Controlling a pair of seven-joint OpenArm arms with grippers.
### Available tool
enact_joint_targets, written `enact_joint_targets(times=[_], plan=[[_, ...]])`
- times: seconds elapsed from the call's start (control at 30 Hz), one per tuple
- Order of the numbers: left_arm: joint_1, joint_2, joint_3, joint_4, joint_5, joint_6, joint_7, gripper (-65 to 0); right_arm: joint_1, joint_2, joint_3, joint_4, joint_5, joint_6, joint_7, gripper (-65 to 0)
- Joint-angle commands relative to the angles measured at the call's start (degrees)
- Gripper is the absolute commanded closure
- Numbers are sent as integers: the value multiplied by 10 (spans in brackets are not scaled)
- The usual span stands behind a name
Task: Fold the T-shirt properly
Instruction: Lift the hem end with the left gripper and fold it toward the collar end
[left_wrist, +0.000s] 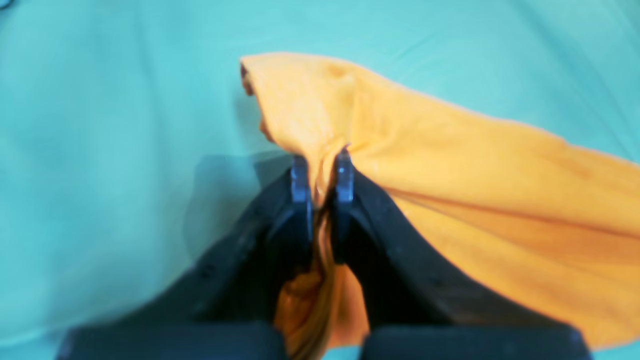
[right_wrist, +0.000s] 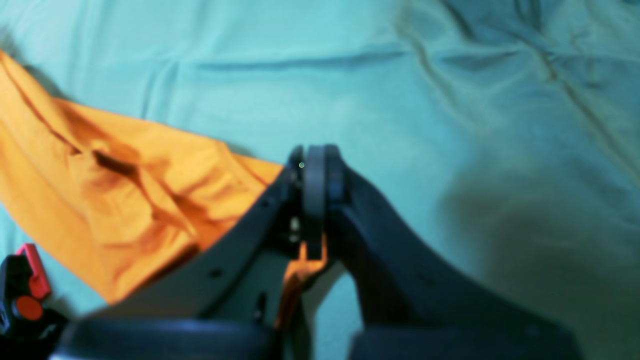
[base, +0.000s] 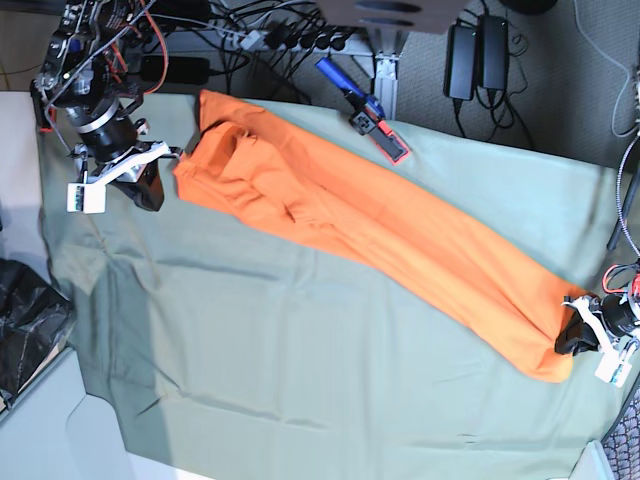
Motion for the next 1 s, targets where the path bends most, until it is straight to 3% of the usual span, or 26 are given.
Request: enact_joint_targets(times=[0.0, 0.23, 0.37, 0.5, 0.67, 0.8, 0.97], plan=[[-5, -9, 3, 28, -20, -3, -7, 0, 3, 9, 6, 8, 7, 56, 13, 0], [90, 9, 70, 231, -41, -3, 28, 0, 4, 9, 6, 8, 7, 56, 13, 0], [114, 30, 128, 306, 3, -3, 59, 0, 4, 9, 6, 8, 6, 56, 13, 0], [114, 47, 185, 311, 61, 24, 81, 0, 4, 9, 6, 8, 7, 56, 13, 0], [114, 56, 237, 311, 66, 52, 99, 0, 5, 9, 6, 8, 7, 56, 15, 0], [113, 63, 242, 311, 71, 80, 99, 0, 5, 9, 6, 8, 7, 56, 15, 0], [112, 83, 242, 317, 60, 80, 110, 0, 5, 9, 6, 8, 7, 56, 15, 0]])
